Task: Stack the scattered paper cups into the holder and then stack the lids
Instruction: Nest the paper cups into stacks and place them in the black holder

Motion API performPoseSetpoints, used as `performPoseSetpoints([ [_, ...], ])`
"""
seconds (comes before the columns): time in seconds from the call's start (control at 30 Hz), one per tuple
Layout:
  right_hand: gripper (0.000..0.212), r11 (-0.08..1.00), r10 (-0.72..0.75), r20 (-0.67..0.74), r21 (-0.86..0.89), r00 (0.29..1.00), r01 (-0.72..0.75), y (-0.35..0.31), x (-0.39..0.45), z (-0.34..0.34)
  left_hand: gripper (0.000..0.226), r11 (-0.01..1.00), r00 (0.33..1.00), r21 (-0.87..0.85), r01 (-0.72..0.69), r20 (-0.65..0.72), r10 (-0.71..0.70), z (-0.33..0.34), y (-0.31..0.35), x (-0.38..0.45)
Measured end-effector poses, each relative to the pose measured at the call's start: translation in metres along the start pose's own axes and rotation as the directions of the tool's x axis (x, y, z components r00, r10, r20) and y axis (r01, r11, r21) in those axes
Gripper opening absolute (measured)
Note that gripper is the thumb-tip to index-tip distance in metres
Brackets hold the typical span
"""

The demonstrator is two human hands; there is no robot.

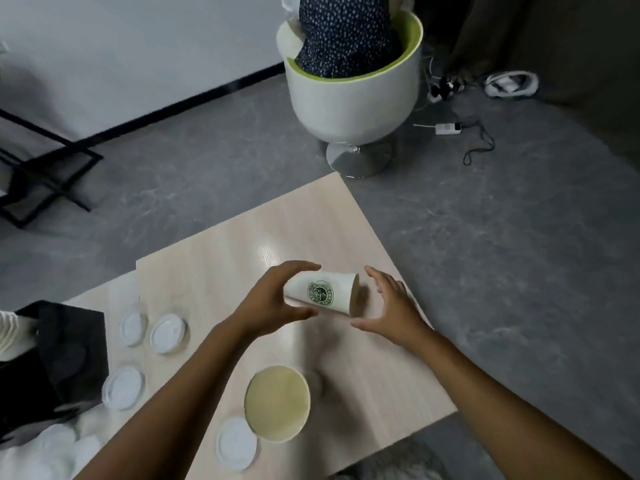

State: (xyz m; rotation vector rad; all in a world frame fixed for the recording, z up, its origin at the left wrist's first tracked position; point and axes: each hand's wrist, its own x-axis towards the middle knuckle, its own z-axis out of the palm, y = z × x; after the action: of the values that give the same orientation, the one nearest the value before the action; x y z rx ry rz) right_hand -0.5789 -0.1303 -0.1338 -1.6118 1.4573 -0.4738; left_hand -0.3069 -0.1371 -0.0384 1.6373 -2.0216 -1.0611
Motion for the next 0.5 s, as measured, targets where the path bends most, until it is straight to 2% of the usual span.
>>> performPoseSetpoints([
  [0.1, 0.113, 0.995, -0.023, 0.073, -0.096, 0.997, 0.03, 0.006, 0.012, 0.008, 0.08, 0.994, 0.992, 0.112, -0.003, 0.123, -0.011, 0.02, -0.017, 0.032],
  [0.17, 0.097, 0.992, -0.033, 0.076, -0.118, 0.997, 0.041, 0.009, 0.017, 0.015, 0.08, 0.987, 0.989, 0.161, 0.014, 0.142, -0.037, 0.029, -0.019, 0.042],
  [0.23, 0.084, 0.995, -0.044, 0.054, -0.089, 0.998, 0.049, 0.008, 0.017, 0.017, 0.075, 0.982, 0.99, 0.185, 0.028, 0.127, -0.052, 0.034, -0.018, 0.044],
  [0.37, 0.077, 0.986, -0.039, 0.112, 0.168, 0.993, 0.019, -0.008, 0.013, 0.021, 0.065, 0.984, 0.995, 0.173, 0.043, 0.087, -0.059, 0.031, -0.015, 0.025],
  [0.43, 0.073, 0.989, -0.048, 0.137, 0.148, 0.989, 0.027, -0.013, 0.011, 0.027, 0.068, 0.976, 0.996, 0.219, 0.017, 0.084, -0.036, 0.03, -0.018, 0.011],
  [0.5, 0.058, 0.995, -0.014, 0.116, 0.098, 0.993, 0.002, -0.013, 0.008, 0.03, 0.075, 0.959, 0.993, 0.282, 0.009, 0.11, -0.042, 0.03, -0.019, 0.001],
])
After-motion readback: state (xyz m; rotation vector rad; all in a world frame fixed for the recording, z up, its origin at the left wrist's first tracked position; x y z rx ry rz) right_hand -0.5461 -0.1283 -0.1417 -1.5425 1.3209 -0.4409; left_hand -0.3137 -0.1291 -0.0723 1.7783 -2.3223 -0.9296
